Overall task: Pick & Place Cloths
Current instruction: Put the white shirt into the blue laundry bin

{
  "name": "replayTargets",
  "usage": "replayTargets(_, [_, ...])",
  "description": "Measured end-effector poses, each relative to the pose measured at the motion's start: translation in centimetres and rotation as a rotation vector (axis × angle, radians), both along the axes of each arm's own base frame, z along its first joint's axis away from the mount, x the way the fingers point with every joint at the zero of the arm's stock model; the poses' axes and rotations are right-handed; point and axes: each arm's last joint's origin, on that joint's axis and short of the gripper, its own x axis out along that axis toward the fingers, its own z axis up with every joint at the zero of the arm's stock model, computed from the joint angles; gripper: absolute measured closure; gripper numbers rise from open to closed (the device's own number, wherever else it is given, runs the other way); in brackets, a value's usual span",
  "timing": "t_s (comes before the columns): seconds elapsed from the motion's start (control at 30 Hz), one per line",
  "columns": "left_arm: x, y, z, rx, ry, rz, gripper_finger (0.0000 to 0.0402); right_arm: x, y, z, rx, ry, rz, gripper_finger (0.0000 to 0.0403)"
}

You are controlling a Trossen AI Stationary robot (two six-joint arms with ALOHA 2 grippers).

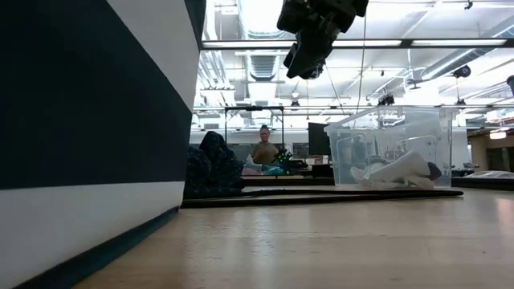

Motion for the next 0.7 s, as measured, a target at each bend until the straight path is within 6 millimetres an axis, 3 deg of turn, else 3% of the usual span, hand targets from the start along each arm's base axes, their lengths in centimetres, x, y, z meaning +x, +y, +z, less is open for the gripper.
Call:
replayTargets(0.13, [0.0,0.1,-0.1,0.092,-0.020,0.006,0.0312,0.1,0.2,-0.3,-0.001,-0.005,0.006,0.0394])
replayTargets(0.47, [1.1,1.7,-0.6,0.231,-0.041,0.389,0.0306,0.2,0.5,-1.7,0.005,0.008,0.010,0.0394])
replayTargets(0.57, [1.0,2.1,-1.0,0.302,-0.030,0.480,0.0289,0.2,0.5,-1.7,0.008,0.010,0.005,0.0394])
replayTargets(0.7, [1.1,2.4,-1.4,0.375,-0.033,0.583,0.0236,0.1,0.5,-1.6,0.008,0.010,0.005,0.0394])
